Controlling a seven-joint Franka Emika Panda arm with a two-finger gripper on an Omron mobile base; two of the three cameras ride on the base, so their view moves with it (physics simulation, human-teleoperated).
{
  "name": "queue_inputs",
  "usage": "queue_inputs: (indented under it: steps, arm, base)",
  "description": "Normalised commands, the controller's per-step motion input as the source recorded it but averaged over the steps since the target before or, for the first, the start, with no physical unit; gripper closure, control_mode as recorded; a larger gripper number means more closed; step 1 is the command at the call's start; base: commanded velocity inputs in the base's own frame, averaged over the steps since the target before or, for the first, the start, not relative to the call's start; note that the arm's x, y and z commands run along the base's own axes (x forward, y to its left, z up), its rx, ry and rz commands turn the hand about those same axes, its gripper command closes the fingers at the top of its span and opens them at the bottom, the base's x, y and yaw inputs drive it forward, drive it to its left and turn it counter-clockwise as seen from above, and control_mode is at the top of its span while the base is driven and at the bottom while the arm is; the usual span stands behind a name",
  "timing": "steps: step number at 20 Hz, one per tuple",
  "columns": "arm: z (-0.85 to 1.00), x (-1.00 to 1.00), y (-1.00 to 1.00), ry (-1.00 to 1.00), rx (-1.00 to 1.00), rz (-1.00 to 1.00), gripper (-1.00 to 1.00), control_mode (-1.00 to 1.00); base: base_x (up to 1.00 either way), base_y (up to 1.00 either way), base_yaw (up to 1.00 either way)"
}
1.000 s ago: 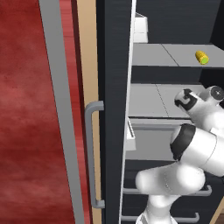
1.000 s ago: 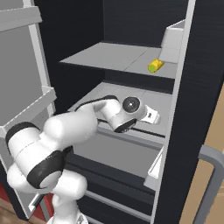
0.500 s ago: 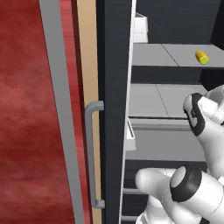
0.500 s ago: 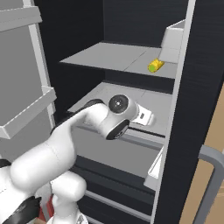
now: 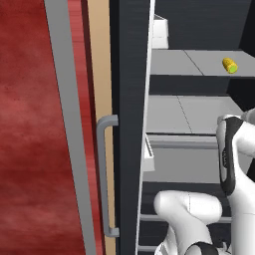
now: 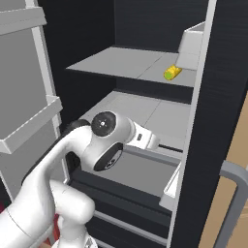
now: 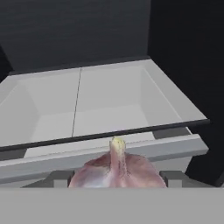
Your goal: Retrieve the bottle and the shaker from the cabinet and place them next to the mixing bowl on the counter. Then add garlic from the fridge to the mixing bowl.
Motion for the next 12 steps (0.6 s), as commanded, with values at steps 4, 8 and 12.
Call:
queue_inputs:
  steps: [4, 8, 12]
  arm:
    - [0.34, -0.75, 0.35, 0.00, -0.05, 0.00, 1.00, -1.00]
    - [0.00, -0.06, 0.12, 0.00, -0.03, 0.01, 1.00, -1.00]
    - [0.00, -0.33, 0.00, -0.14, 0.00, 0.00, 1.00, -1.00]
  base:
    - [0.00, 0.00, 0.00]
    - [0.00, 0.00, 0.00]
    - [0.00, 0.00, 0.00]
